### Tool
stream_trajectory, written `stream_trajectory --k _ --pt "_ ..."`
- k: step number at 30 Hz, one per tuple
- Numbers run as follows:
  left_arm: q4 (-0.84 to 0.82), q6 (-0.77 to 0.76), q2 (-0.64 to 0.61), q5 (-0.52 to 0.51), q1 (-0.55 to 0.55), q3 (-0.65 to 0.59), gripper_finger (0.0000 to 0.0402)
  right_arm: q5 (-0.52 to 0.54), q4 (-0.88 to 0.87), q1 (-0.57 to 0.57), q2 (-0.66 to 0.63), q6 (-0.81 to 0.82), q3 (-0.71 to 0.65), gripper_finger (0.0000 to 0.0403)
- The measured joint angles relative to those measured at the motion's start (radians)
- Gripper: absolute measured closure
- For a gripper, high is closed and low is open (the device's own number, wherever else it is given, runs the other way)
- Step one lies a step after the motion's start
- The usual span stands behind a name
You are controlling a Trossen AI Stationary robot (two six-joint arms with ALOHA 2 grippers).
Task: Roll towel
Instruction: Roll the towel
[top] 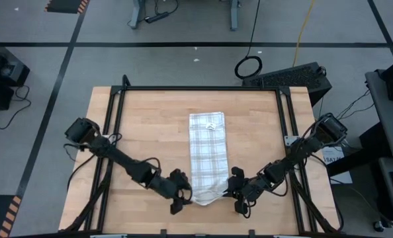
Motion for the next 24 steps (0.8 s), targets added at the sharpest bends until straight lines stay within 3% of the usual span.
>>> stream_trajectory --k 4,16,24 --pt "0.015 0.048 0.019 -0.112 -0.023 0.001 0.0078 0.000 0.001 -0.012 0.000 -0.009 0.000 0.0402" --pt "0.104 0.129 0.140 -0.037 -0.020 0.000 0.0074 -0.026 -0.003 -0.033 0.000 -0.015 0.000 0.0403" --pt "0.128 0.128 0.163 -0.050 -0.005 -0.001 0.0082 -0.025 -0.003 -0.034 0.000 -0.013 0.000 0.0403"
